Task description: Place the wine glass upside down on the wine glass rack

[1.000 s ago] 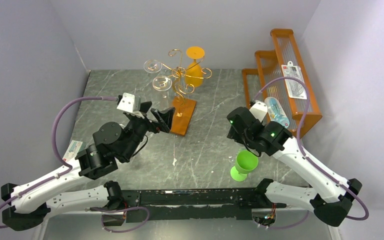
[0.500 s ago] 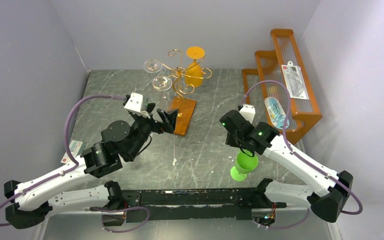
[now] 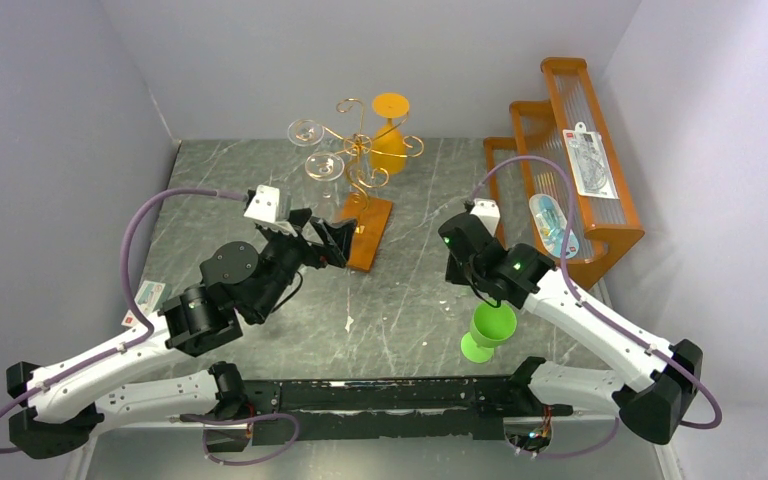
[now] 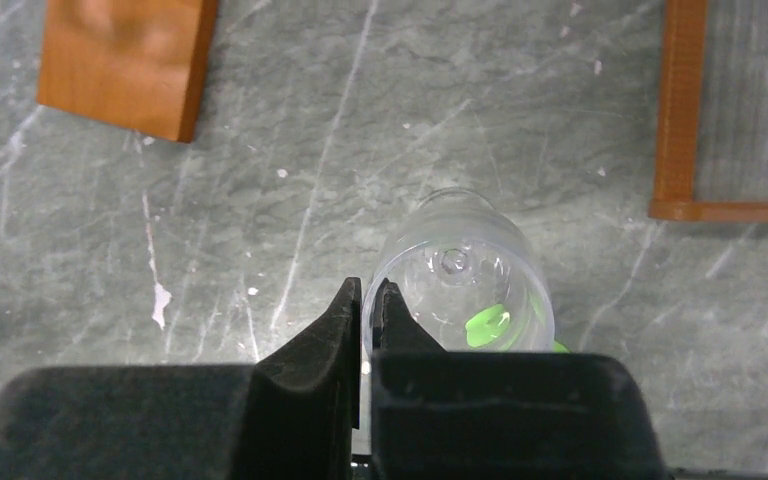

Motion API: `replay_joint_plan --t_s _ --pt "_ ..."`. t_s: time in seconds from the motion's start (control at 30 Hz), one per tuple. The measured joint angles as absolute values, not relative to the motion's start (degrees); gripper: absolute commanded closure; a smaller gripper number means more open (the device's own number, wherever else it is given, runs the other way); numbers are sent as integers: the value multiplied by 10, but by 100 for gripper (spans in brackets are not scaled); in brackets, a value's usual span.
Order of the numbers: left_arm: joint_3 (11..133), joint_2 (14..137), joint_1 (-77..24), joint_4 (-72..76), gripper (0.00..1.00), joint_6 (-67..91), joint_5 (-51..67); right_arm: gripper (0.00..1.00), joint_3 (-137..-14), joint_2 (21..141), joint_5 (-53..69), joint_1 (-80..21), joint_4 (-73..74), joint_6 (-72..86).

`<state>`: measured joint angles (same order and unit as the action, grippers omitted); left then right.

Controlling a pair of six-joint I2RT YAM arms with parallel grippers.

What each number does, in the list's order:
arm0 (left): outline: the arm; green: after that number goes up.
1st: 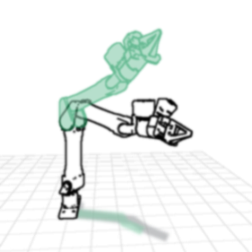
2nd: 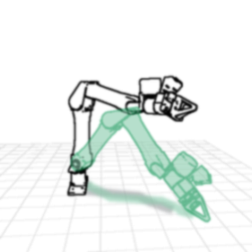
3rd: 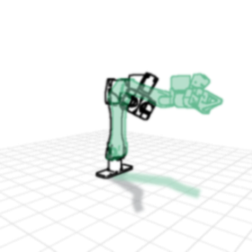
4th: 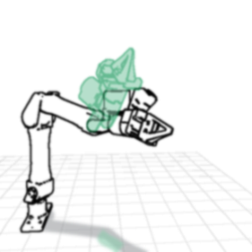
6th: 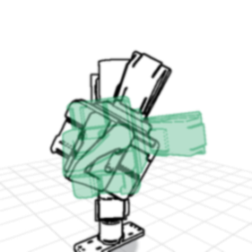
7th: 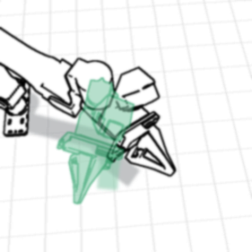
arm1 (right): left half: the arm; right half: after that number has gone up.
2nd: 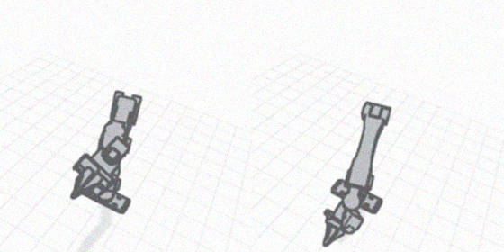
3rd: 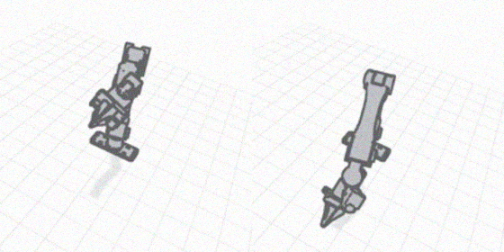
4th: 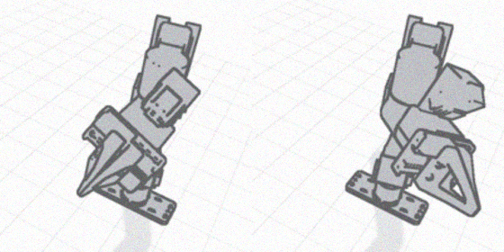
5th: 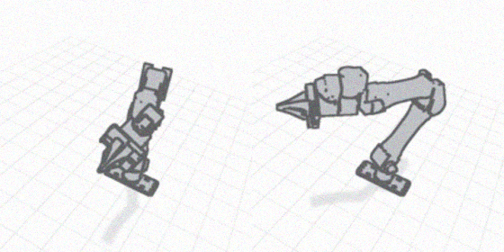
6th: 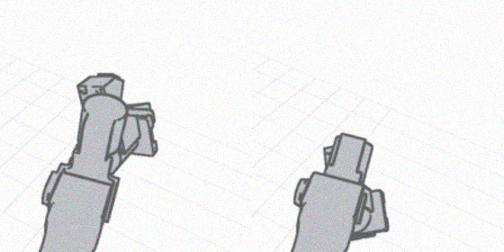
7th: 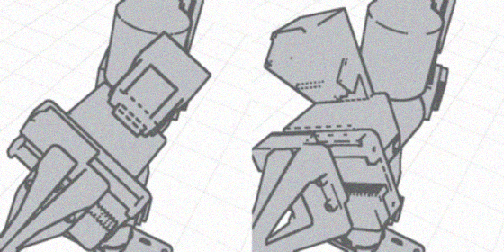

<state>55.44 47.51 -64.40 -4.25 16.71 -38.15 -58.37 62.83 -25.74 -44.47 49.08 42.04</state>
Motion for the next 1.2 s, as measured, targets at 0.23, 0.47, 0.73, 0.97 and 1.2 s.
replay_joint_plan --t_s 0.23,0.47,0.73,0.97,1.2 --pt "554 472 -644 -77 1 275 -396 100 -568 599 -214 -444 404 375" --pt "514 422 -644 -181 1 502 -427 100 -518 529 -148 -444 257 335" --pt "430 404 -644 -180 1 662 -367 100 -443 433 -57 -444 96 311" --pt "388 449 -644 -118 1 771 -293 100 -383 360 17 -444 -28 313" --pt "306 425 -644 10 21 869 -278 100 -374 357 97 -444 -82 314"
